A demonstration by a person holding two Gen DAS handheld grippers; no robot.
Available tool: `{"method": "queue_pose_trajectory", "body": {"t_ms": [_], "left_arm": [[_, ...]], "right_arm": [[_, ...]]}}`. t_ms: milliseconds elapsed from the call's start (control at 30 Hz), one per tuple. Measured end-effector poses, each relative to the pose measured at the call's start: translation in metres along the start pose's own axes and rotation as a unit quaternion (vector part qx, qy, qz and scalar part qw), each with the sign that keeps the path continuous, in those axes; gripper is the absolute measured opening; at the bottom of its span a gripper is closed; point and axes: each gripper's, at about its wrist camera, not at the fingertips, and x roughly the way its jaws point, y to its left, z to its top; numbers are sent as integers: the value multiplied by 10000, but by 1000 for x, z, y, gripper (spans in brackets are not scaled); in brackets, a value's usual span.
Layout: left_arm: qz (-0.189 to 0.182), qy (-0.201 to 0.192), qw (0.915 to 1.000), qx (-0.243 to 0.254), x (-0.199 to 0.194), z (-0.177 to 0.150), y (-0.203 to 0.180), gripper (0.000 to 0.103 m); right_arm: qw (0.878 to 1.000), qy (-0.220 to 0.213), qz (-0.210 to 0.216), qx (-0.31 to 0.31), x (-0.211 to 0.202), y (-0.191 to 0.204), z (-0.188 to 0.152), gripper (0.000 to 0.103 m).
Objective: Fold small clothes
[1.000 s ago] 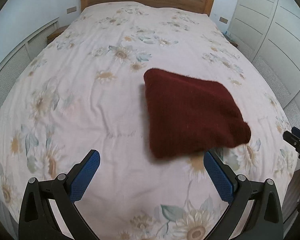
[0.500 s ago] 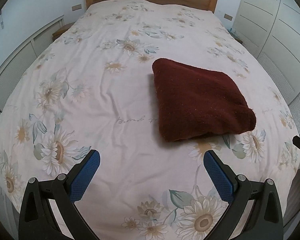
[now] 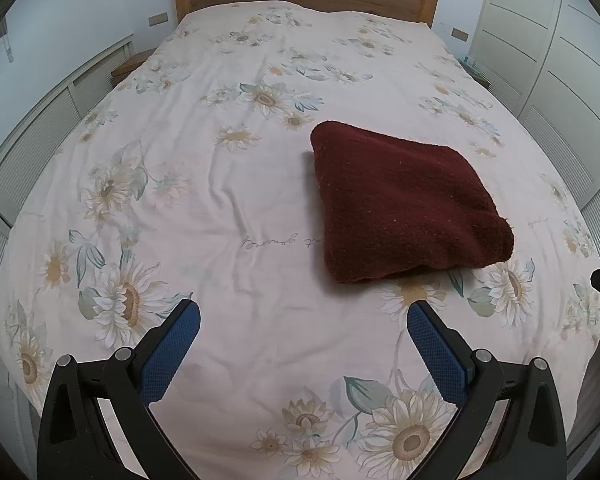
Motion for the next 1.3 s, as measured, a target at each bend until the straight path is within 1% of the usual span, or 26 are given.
{"method": "queue_pose_trajectory", "body": {"t_ms": [533,667,1167,1300], "left_arm": [[27,-111,9999,-127,-9,1,5,102],[-77,-146,9996,-239,-12,2,7,102],[49,-193,9997,-108,-18,1,0,102],[143,-206,9997,-61,-18,-1,-2,102]], "right_arm": [[10000,54,-36,-24,-1,1,3,90],[10000,68,-31,-24,-1,0,3,90],[9999,112,4,-16,-3,2,-1,90],[9999,129,13,5,-3,3,-3,91]]}}
